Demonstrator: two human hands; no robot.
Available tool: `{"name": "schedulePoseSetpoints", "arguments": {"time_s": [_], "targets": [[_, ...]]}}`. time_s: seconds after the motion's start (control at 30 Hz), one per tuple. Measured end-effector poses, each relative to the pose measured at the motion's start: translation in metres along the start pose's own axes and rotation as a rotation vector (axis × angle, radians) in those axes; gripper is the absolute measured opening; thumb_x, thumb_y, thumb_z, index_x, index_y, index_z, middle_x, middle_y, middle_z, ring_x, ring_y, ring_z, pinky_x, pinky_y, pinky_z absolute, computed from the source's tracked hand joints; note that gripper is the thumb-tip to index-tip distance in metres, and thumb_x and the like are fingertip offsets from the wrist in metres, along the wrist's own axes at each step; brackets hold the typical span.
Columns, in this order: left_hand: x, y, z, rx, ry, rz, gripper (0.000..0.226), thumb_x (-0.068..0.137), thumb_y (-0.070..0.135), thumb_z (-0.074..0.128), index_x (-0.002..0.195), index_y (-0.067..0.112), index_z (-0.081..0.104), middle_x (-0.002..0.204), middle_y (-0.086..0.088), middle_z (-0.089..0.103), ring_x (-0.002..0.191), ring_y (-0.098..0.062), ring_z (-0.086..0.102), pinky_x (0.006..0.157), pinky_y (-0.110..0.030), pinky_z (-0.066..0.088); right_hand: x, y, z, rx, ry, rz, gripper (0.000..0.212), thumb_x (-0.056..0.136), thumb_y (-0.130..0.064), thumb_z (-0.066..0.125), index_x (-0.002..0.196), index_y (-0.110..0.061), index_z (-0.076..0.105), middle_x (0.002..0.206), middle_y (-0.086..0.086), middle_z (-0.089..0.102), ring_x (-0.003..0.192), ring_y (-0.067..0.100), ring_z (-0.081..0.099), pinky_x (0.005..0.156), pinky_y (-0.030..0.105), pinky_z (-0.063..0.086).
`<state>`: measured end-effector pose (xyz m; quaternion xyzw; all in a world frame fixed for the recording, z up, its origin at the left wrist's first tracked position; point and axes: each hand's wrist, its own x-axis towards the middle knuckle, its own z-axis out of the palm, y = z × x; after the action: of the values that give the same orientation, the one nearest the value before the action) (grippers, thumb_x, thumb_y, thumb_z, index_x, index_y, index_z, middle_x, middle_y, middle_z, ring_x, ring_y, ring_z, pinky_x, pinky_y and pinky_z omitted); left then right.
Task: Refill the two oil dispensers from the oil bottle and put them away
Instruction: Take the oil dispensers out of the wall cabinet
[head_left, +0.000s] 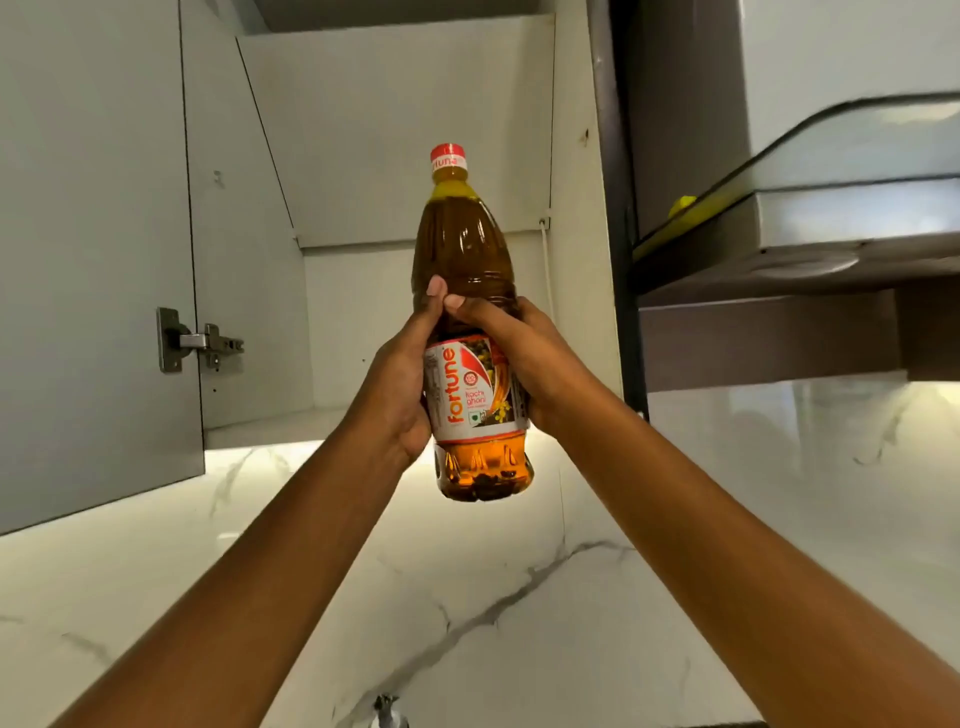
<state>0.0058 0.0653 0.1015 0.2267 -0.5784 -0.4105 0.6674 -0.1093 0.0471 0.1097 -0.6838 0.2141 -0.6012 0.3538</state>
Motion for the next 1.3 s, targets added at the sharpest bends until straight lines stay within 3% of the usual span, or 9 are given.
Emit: {"name": "schedulePoseSetpoints", "arguments": {"time_s": [0.13,0.33,0.5,0.63,0.73,0.9,1.0,1.13,1.3], "targets": [[-0.052,-0.037,-0.004,0.041,-0.018,-0.071,0.038,0.079,0.053,0.055,0.105,0.029,0.066,0.099,0.000,0.075,0.091,-0.022,0.072,0.085,-0.042,0.055,-0.058,0.034,-0.006,0.079,-0.026,0.076,0.039,0.079,-0.036,0.068,0.114,-0.025,0.055,0.099,0.005,0.072,0.086,0.023,0.071,0.081,0.038,0.057],[-0.123,-0.126,-0.049,0.279,-0.133,-0.321,0.059,0.071,0.063,0.065,0.120,0.031,0.061,0.114,0.004,0.070,0.108,-0.019,0.066,0.094,-0.055,0.049,-0.150,0.133,-0.019,0.087,-0.064,0.303,0.055,0.072,-0.036,0.072,0.122,-0.023,0.053,0.105,0.005,0.071,0.091,0.024,0.070,0.082,0.039,0.056],[-0.171,-0.213,-0.082,0.218,-0.164,-0.538,0.052,0.075,0.052,0.074,0.120,0.033,0.057,0.115,0.006,0.070,0.110,-0.017,0.064,0.091,-0.046,0.054,-0.208,0.219,-0.031,0.054,-0.115,0.520,0.056,0.073,-0.027,0.076,0.123,-0.027,0.051,0.113,0.004,0.068,0.099,0.021,0.067,0.086,0.037,0.054],[-0.199,-0.278,-0.090,0.175,-0.129,-0.647,0.054,0.078,0.046,0.056,0.129,0.042,0.041,0.125,0.008,0.059,0.118,-0.018,0.057,0.100,-0.046,0.048,-0.235,0.268,-0.032,0.054,-0.176,0.640,0.056,0.075,-0.026,0.072,0.122,-0.040,0.045,0.118,-0.003,0.063,0.105,0.013,0.064,0.082,0.026,0.053],[-0.208,-0.315,-0.100,0.150,-0.150,-0.716,0.061,0.081,0.050,0.051,0.137,0.043,0.028,0.135,0.006,0.049,0.124,-0.019,0.050,0.106,-0.051,0.041,-0.243,0.300,-0.036,0.057,-0.259,0.730,0.062,0.077,-0.025,0.069,0.128,-0.040,0.038,0.124,-0.006,0.057,0.110,0.008,0.060,0.083,0.022,0.051],[-0.207,-0.357,-0.123,0.132,-0.213,-0.803,0.083,0.060,0.078,0.063,0.128,0.051,0.024,0.127,0.017,0.046,0.114,-0.005,0.050,0.094,-0.031,0.045,-0.244,0.347,-0.044,-0.034,-0.407,0.860,0.078,0.079,-0.026,0.072,0.137,-0.040,0.021,0.128,-0.012,0.046,0.117,0.007,0.047,0.085,0.019,0.045],[-0.202,-0.377,-0.136,0.135,-0.215,-0.808,0.066,0.070,0.066,0.063,0.125,0.051,0.029,0.129,0.014,0.047,0.122,-0.012,0.048,0.093,-0.029,0.046,-0.240,0.368,-0.043,-0.078,-0.446,0.894,0.085,0.080,-0.022,0.070,0.142,-0.034,0.012,0.123,-0.019,0.042,0.116,0.005,0.041,0.085,0.014,0.041],[-0.197,-0.398,-0.150,0.119,-0.213,-0.807,0.089,0.059,0.069,0.075,0.132,0.049,0.028,0.136,0.007,0.047,0.125,-0.012,0.048,0.104,-0.041,0.043,-0.233,0.391,-0.045,-0.112,-0.487,0.901,0.086,0.080,-0.018,0.072,0.142,-0.032,0.014,0.123,-0.021,0.041,0.118,0.004,0.041,0.090,0.017,0.040],[-0.197,-0.417,-0.155,0.159,-0.225,-0.809,0.070,0.088,0.032,0.065,0.142,0.033,0.021,0.134,0.009,0.048,0.124,-0.005,0.048,0.089,-0.019,0.051,-0.239,0.414,-0.047,-0.163,-0.463,0.877,0.090,0.076,-0.021,0.077,0.141,-0.036,0.016,0.132,-0.016,0.042,0.127,0.010,0.041,0.105,0.034,0.038]]}}
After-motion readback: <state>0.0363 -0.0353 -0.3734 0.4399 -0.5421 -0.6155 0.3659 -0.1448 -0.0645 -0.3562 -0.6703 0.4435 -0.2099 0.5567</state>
